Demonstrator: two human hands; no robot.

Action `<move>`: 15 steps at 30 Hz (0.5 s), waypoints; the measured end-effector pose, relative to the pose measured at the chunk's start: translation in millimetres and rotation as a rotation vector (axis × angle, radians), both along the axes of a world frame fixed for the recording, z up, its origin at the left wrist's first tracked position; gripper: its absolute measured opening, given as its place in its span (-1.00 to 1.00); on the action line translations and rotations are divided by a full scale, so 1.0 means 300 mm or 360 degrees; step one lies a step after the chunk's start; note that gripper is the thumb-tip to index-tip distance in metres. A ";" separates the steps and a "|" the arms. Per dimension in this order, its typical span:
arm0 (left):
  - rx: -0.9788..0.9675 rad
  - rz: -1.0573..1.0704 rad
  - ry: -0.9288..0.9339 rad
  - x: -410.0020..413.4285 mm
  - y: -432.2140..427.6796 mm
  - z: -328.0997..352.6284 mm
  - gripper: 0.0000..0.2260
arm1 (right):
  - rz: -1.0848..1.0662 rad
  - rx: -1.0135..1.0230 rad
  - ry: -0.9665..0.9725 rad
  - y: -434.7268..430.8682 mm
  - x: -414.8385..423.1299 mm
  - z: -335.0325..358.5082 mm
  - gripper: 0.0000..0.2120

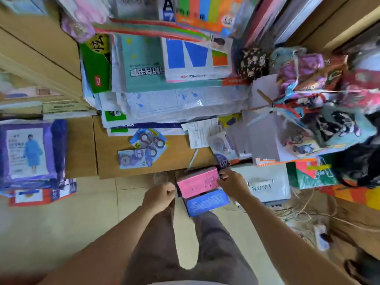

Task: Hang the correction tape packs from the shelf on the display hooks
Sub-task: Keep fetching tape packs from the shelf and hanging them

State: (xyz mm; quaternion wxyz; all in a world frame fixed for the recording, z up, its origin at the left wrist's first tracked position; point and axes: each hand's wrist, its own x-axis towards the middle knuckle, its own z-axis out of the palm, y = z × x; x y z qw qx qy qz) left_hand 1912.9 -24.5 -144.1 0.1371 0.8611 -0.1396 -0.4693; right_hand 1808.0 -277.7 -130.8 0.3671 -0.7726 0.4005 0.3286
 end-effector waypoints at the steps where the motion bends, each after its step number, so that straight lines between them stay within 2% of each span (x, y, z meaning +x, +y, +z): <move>1: -0.0021 -0.0021 -0.0074 0.025 -0.033 -0.056 -0.79 | 0.0000 -0.0021 -0.0014 -0.018 0.026 -0.044 -0.67; 6: -0.0394 -0.0161 -0.0673 0.178 -0.215 -0.314 -0.61 | 0.0006 -0.0226 -0.0216 -0.125 0.144 -0.275 -0.48; 9: -0.0443 -0.0391 -0.0986 0.275 -0.345 -0.400 -0.49 | -0.0002 -0.0328 -0.0277 -0.170 0.180 -0.411 -0.33; 12: -0.0371 -0.0574 -0.1096 0.337 -0.430 -0.478 -0.37 | 0.0051 -0.0422 -0.0275 -0.191 0.191 -0.519 -0.21; 15: -0.0270 -0.0603 -0.1142 0.370 -0.457 -0.539 -0.35 | 0.0122 -0.0490 -0.0249 -0.198 0.193 -0.587 -0.19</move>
